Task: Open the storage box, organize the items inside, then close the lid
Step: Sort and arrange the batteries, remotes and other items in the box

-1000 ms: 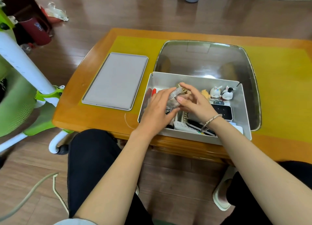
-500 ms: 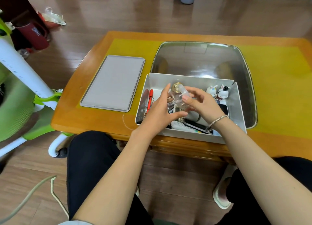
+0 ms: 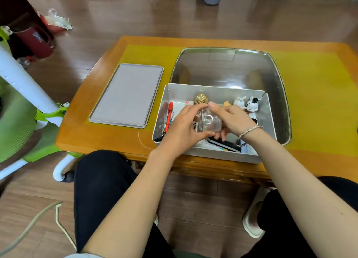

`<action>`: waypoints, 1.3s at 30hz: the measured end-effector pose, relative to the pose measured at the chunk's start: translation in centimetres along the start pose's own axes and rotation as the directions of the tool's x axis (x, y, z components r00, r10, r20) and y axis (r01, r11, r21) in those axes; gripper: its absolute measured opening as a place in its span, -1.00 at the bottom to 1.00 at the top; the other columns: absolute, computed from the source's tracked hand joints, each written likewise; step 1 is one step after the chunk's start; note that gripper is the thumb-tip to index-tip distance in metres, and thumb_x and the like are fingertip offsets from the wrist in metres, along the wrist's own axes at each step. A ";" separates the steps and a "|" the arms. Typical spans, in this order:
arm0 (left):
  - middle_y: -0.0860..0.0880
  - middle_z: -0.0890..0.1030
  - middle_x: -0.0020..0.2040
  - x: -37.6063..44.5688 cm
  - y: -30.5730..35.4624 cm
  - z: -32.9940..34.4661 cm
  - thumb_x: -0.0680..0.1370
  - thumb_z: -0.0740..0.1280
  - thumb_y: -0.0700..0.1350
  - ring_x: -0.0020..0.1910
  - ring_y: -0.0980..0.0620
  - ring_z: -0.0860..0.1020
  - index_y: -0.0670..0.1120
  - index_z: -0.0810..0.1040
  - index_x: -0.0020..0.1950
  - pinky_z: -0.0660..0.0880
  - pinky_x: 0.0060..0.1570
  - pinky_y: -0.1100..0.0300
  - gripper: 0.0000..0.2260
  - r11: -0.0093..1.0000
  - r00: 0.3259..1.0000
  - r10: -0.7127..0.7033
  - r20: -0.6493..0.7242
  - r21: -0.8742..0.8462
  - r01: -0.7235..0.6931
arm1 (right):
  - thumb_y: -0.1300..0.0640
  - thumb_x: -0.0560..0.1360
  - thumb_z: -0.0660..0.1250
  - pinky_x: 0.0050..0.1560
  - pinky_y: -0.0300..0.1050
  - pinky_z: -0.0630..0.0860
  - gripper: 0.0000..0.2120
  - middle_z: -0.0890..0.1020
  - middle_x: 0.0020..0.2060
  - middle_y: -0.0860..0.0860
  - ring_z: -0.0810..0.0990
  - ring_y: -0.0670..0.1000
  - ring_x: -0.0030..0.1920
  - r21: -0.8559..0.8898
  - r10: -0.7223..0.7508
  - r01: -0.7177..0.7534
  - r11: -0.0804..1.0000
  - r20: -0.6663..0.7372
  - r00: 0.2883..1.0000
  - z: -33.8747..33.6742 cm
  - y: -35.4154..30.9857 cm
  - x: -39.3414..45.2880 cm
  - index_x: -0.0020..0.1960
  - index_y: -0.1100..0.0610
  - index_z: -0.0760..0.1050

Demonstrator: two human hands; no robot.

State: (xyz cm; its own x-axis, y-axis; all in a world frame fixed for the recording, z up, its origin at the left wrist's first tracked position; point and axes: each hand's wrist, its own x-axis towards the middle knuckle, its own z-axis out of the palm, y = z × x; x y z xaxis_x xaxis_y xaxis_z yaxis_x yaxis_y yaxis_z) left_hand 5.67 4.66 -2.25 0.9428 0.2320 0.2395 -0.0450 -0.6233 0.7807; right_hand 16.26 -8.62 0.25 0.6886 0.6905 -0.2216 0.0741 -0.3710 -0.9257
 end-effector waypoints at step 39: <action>0.00 0.53 0.16 -0.4 -1.4 -3.0 0.39 0.45 0.08 -0.10 0.03 0.67 -0.04 0.37 0.24 0.63 -0.18 0.20 -0.50 0.768 0.894 -0.438 -0.093 -0.556 0.319 | 0.30 0.35 0.48 -0.05 -0.35 0.54 -0.67 0.56 0.07 0.08 0.63 -0.13 -0.19 0.002 -0.243 0.244 0.970 -0.096 0.965 -2.1 -0.1 -0.8 -0.05 0.04 0.40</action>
State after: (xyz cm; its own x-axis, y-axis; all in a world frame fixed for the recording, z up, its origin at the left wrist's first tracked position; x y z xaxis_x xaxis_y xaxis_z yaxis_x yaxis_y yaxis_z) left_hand 4.37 7.62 -1.71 0.8320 0.5497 -0.0743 0.0822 0.0103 0.9966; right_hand 17.26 -10.41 1.18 0.7160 0.6969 0.0403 0.2386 -0.1901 -0.9523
